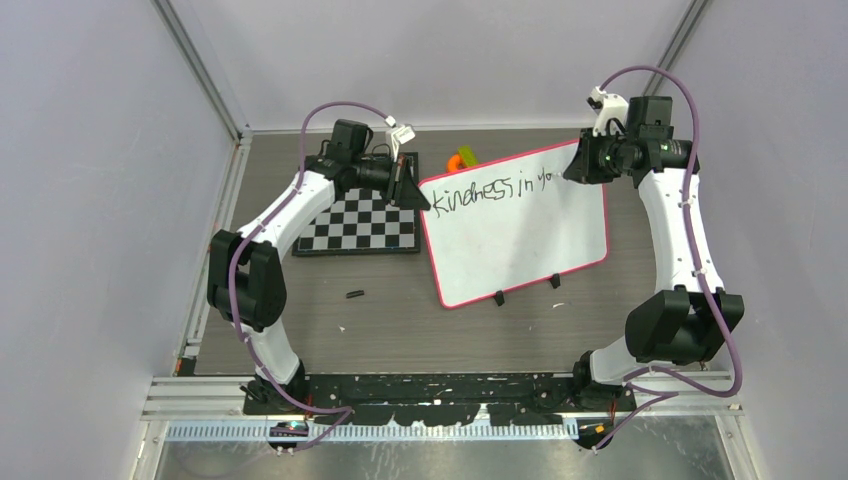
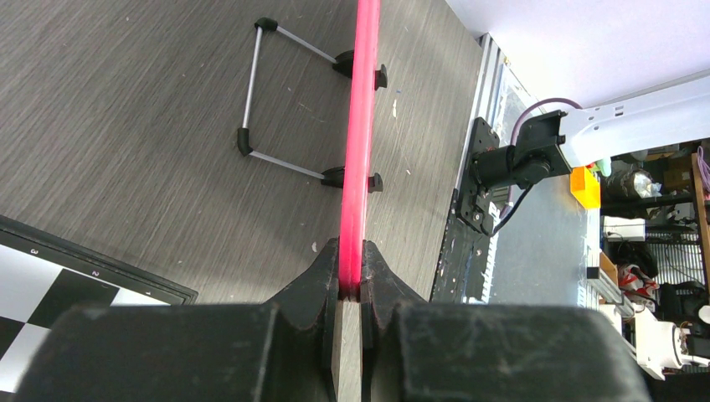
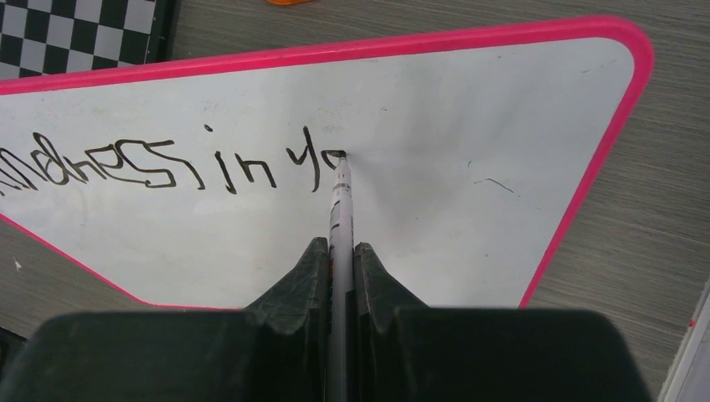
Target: Write a sentence on the whiteboard
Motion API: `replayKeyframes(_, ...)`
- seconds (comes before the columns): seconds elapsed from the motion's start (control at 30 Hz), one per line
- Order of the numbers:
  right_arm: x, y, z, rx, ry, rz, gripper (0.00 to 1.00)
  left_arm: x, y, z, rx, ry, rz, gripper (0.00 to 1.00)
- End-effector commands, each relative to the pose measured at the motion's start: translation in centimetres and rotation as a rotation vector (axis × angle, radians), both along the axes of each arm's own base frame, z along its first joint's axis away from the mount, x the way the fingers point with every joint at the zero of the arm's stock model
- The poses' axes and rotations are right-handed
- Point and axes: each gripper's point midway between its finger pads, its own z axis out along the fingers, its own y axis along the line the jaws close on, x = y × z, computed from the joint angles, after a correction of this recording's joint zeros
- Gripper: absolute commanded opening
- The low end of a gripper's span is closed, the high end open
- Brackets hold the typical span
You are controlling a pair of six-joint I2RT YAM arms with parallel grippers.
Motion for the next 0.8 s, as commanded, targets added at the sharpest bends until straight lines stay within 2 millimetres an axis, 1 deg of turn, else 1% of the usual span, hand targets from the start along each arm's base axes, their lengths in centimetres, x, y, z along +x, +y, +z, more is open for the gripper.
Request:
replayKeyframes(0.0,1.3,-1.2,1.7,-0.043,-0.085,-0.034,0.0,-0.3,-0.5,0.7,-0.005,-0.029,-0.032,0.0)
replayKeyframes(0.2,0.7,-1.3,1.2,-0.048,-0.074,-0.033,0.0,-0.3,-0.5,0.5,-0.004,-0.024,-0.032,0.0)
replayKeyframes(0.37,-0.3,-0.7,0.6,-0.027,-0.048,-0.008,0.0,-0.3,-0.5,0.5,-0.005,-0.022,-0.033,0.0)
replayKeyframes(0.47,-0.6,-0.7,0.4,-0.031,-0.042,-0.001,0.0,-0.3,-0.5,0.5,-0.006,-0.022,-0.034,0.0)
replayKeyframes(0.57,-0.4,-1.2,0.4,-0.057,-0.048,-0.011,0.0,-0.4,-0.5,0.5,-0.005,-0.023,-0.035,0.0)
replayKeyframes(0.77,0.9,-1.9,1.8,-0.087,-0.082,-0.033,0.0,-0.3,-0.5,0.6,-0.006,-0.027,-0.034,0.0)
